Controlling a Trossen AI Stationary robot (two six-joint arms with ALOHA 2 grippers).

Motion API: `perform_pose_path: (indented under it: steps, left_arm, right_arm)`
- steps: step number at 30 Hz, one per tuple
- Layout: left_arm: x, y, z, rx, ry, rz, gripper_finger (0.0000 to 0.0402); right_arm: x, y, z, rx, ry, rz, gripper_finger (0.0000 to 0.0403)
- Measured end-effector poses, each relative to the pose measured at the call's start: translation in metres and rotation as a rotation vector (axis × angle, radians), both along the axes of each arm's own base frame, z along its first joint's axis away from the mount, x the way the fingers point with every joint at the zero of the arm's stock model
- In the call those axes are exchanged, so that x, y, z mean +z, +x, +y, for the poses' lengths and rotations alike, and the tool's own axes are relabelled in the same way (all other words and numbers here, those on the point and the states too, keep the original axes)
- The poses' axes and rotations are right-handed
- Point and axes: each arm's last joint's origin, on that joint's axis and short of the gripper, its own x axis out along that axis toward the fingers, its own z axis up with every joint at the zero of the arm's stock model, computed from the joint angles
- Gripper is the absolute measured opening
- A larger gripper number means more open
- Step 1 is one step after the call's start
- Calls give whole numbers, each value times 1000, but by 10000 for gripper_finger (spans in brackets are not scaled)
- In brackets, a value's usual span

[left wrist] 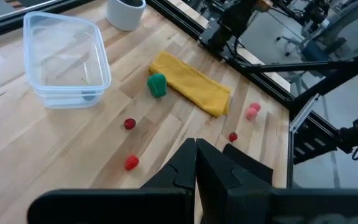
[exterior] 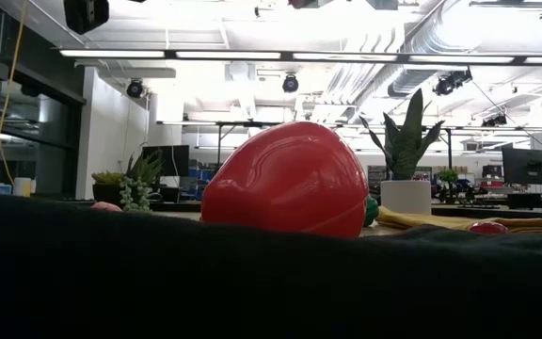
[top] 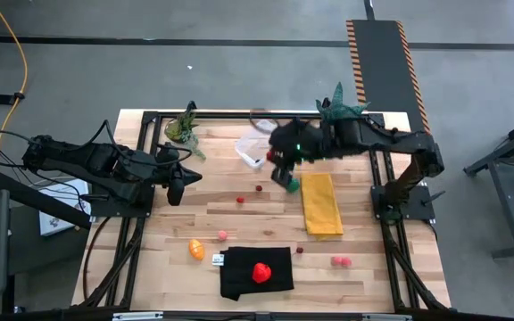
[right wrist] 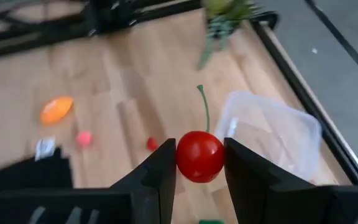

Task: Pick and placing Produce into tupperware
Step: Put the bottom right red cherry into the transparent bin

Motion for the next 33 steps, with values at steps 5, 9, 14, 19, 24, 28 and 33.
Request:
perform_pose_path:
  steps: [5,9,14,19,24,28,33]
  left_arm:
    - [0,0,0,-2,0,1,1]
    - [0,0,0,3,4,0,1]
    - [1,1,0,-6,28,-3,1]
    - [3,2,1,19,42,-31,1]
    - [3,2,1,24,43,-33,1]
    - [3,2,1,23,31,-35,1]
    - [3,2,1,23,27,-35,1]
  right_arm:
    - [8,5,-29,-109,23,-123,104]
    - [15,11,-44,-155,24,-239,104]
    - [8,26,-58,-194,26,-277,104]
    - [-17,45,-71,-222,31,-215,104]
    - [-43,61,-81,-236,30,-138,104]
    - [-60,67,-90,-242,26,-64,104]
    - [-77,69,-105,-243,73,5,104]
